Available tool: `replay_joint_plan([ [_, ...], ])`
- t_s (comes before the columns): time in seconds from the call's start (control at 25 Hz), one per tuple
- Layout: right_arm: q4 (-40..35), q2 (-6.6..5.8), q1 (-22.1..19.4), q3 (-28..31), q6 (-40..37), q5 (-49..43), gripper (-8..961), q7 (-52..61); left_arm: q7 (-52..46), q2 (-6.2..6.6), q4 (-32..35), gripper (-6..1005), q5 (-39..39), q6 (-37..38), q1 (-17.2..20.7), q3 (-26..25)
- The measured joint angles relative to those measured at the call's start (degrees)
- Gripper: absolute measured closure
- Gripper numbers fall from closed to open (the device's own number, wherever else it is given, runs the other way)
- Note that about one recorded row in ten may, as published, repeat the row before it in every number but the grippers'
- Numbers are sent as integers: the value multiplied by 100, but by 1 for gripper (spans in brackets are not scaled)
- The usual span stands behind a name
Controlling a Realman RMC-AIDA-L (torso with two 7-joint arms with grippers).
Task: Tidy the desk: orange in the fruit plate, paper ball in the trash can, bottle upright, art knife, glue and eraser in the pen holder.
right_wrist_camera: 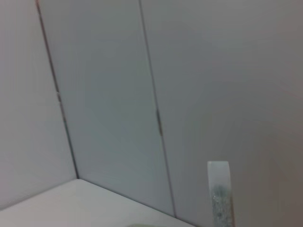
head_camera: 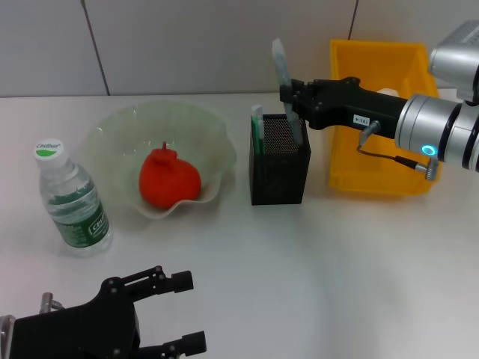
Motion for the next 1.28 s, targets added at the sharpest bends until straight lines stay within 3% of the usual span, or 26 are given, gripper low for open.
replay_joint_plan([
  [0.64, -170, 9, -18, 29, -130, 54, 708, -99, 67, 4, 0, 197, 0, 104, 37, 0],
  [0.8, -97, 10, -164, 49, -338, 450, 522, -157, 135, 7, -4, 197, 7, 142, 50, 0],
  [0.88, 40, 8, -465, 55, -882, 1300, 413, -473, 127, 2, -37, 197, 6, 110, 50, 0],
  [0.96, 60, -65, -855, 61, -2105, 2137, 286, -656, -105, -14, -108, 197, 13, 10, 16, -1],
  [1.08, 50, -94, -917, 60, -2372, 2158, 269, -633, -327, -15, -124, 197, 3, -49, -6, -5],
  [1.12, 19, -172, -1040, 51, -2934, 2045, 263, -494, -424, -14, -125, 197, 2, -82, -24, -7],
  [1.28, -23, -312, -1197, 53, -3607, 1619, 240, -256, -727, -2, -117, 197, 1, -247, -103, -52],
])
